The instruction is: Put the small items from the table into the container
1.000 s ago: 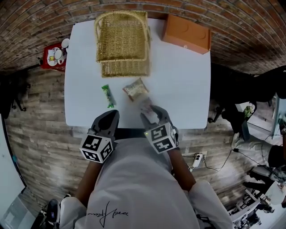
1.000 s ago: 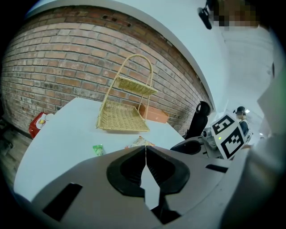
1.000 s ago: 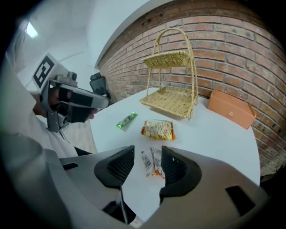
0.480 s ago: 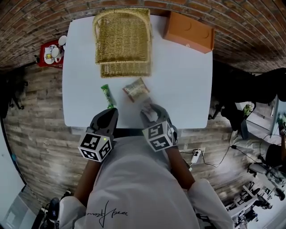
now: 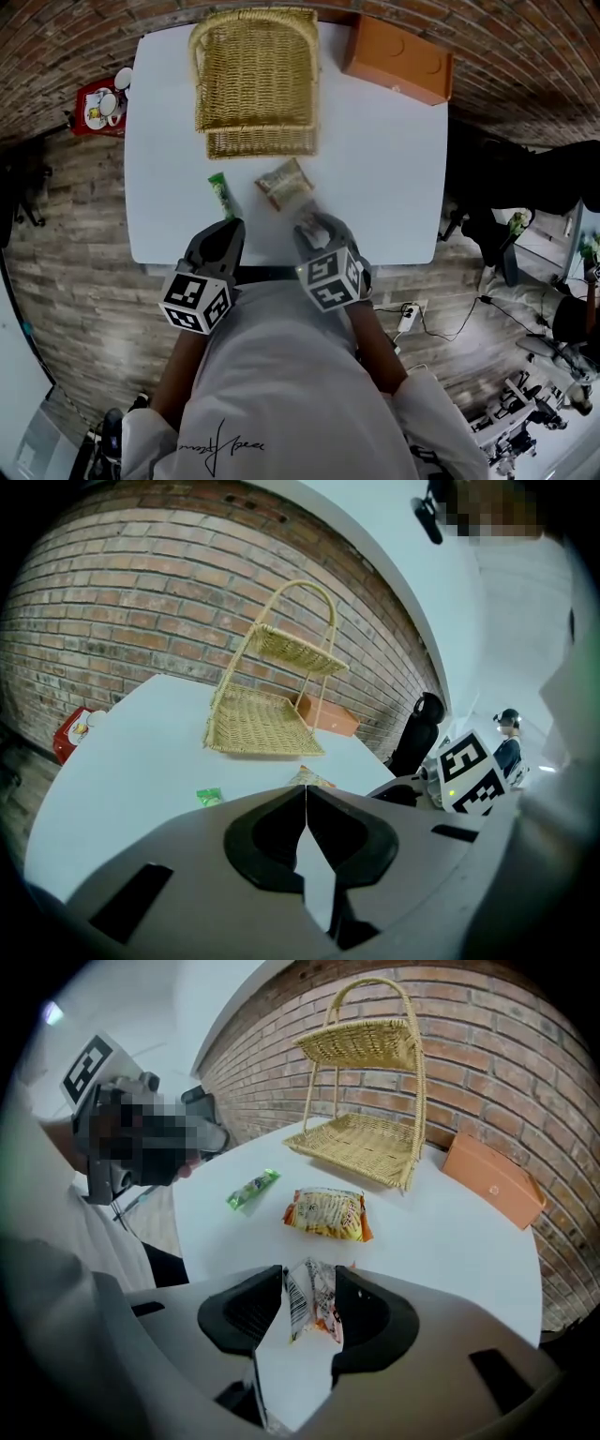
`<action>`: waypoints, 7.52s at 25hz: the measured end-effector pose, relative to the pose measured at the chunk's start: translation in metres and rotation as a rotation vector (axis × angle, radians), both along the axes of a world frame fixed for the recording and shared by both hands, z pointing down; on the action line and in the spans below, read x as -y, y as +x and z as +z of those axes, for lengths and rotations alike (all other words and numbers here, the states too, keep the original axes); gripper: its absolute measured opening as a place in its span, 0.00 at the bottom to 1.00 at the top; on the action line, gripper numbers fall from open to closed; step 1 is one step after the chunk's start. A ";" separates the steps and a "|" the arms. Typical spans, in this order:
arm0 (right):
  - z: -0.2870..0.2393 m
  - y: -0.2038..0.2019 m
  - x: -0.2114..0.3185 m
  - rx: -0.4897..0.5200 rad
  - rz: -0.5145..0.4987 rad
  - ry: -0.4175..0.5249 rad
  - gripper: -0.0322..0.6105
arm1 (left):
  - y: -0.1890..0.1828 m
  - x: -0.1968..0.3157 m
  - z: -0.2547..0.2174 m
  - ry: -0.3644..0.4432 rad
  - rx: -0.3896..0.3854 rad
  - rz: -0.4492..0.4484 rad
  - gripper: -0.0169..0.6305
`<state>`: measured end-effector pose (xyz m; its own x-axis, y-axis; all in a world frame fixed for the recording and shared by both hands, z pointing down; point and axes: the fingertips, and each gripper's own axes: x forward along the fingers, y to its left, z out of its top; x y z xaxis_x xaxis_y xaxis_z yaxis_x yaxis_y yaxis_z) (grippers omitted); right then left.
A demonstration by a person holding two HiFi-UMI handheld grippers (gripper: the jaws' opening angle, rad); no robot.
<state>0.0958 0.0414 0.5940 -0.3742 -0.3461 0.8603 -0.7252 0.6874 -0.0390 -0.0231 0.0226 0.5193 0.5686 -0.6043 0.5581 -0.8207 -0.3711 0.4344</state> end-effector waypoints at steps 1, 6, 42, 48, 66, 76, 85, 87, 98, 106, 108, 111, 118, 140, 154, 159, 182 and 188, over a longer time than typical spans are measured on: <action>0.001 0.000 0.000 -0.004 -0.003 0.000 0.31 | 0.000 0.000 0.000 -0.001 0.000 0.002 0.04; 0.005 -0.001 -0.002 -0.035 -0.033 0.000 0.31 | 0.001 0.000 0.002 -0.001 -0.002 0.009 0.04; 0.011 0.002 -0.002 0.044 0.061 -0.068 0.23 | 0.000 0.002 0.001 -0.003 0.000 0.015 0.04; 0.009 0.005 -0.002 0.064 0.086 -0.071 0.22 | 0.001 0.004 -0.001 0.002 0.004 0.028 0.04; -0.005 0.017 0.004 0.121 0.154 -0.060 0.21 | 0.012 -0.003 0.004 -0.031 0.010 0.060 0.04; -0.017 0.021 0.004 0.134 0.154 -0.028 0.20 | 0.020 -0.007 0.001 -0.017 0.010 0.074 0.04; -0.027 0.022 0.004 0.139 0.145 0.001 0.21 | 0.019 -0.010 -0.002 -0.006 0.013 0.068 0.04; -0.031 0.022 0.005 0.141 0.144 0.010 0.21 | 0.021 -0.011 -0.004 -0.003 0.012 0.073 0.04; -0.047 0.018 0.012 0.168 0.139 0.050 0.21 | 0.021 -0.009 -0.008 0.016 0.004 0.063 0.04; -0.062 0.015 0.015 0.206 0.146 0.065 0.21 | 0.021 -0.009 -0.011 0.031 -0.005 0.055 0.04; -0.064 0.015 0.015 0.218 0.150 0.068 0.21 | 0.021 -0.009 -0.011 0.033 -0.006 0.053 0.04; -0.069 0.013 0.017 0.226 0.147 0.078 0.21 | 0.020 -0.008 -0.011 0.034 -0.011 0.047 0.04; -0.084 0.008 0.024 0.240 0.132 0.113 0.21 | 0.018 -0.007 -0.009 0.031 -0.023 0.037 0.04; -0.138 -0.002 0.044 0.313 0.074 0.159 0.21 | 0.012 0.005 -0.015 0.047 -0.056 -0.002 0.04; -0.174 -0.007 0.050 0.330 0.039 0.200 0.21 | 0.015 0.008 -0.013 0.041 -0.071 0.010 0.04; -0.196 -0.012 0.057 0.360 0.028 0.231 0.21 | 0.015 0.012 -0.014 0.043 -0.071 0.017 0.04; -0.244 -0.035 0.099 0.375 -0.025 0.330 0.21 | 0.008 0.024 -0.013 0.051 -0.098 0.006 0.04; -0.251 -0.040 0.114 0.362 -0.056 0.358 0.21 | 0.006 0.026 -0.008 0.031 -0.110 -0.012 0.04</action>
<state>0.0554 -0.0729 0.3434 -0.6528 -0.5665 0.5030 -0.6707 0.7408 -0.0362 -0.0167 -0.0036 0.5111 0.6183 -0.6275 0.4732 -0.7730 -0.3766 0.5106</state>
